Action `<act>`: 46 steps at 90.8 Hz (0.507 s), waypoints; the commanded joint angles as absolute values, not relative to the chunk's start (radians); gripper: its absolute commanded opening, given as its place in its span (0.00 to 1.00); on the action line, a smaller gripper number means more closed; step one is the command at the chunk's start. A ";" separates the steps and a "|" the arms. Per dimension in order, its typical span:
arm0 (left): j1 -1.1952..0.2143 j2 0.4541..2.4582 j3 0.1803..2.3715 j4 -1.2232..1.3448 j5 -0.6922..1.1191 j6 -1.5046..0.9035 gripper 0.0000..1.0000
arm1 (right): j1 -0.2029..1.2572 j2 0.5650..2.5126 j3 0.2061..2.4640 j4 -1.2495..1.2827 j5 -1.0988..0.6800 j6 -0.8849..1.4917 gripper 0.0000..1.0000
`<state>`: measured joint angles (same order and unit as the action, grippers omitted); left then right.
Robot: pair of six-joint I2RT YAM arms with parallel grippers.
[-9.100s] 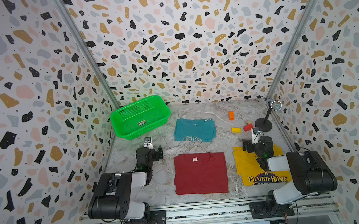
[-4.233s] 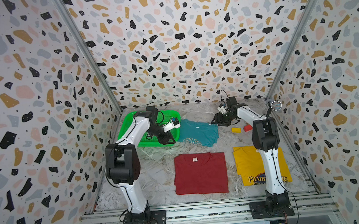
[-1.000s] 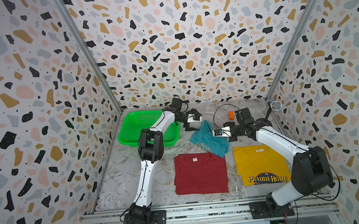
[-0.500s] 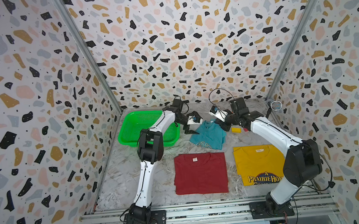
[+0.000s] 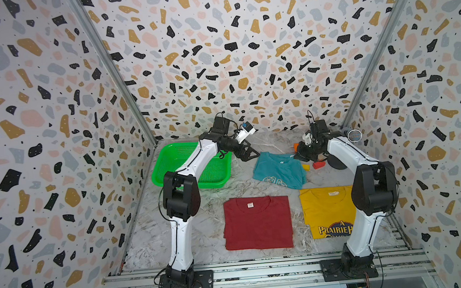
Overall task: Put the folded t-shirts into the basket
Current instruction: Pick up the T-shirt from the center of the board.
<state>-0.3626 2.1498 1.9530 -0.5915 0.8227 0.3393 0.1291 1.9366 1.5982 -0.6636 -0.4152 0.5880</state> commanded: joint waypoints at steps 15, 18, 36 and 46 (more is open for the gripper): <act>-0.409 2.108 1.779 -0.442 0.705 -0.214 0.96 | 0.140 1.929 1.632 -0.733 -0.490 0.755 0.00; -0.417 2.119 1.788 -0.461 0.680 -0.233 0.96 | 0.140 1.926 1.635 -0.733 -0.486 0.753 0.00; -0.433 2.240 1.896 -0.557 0.480 -0.348 0.91 | 0.138 1.910 1.646 -0.733 -0.444 0.727 0.00; -0.433 2.307 1.953 -0.554 0.451 -0.359 0.88 | 0.137 1.914 1.645 -0.733 -0.443 0.718 0.00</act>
<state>-0.4393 2.2398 1.8988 -0.5304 0.5434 -0.2874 0.1383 1.9705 1.6093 -0.7036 -0.4561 0.7219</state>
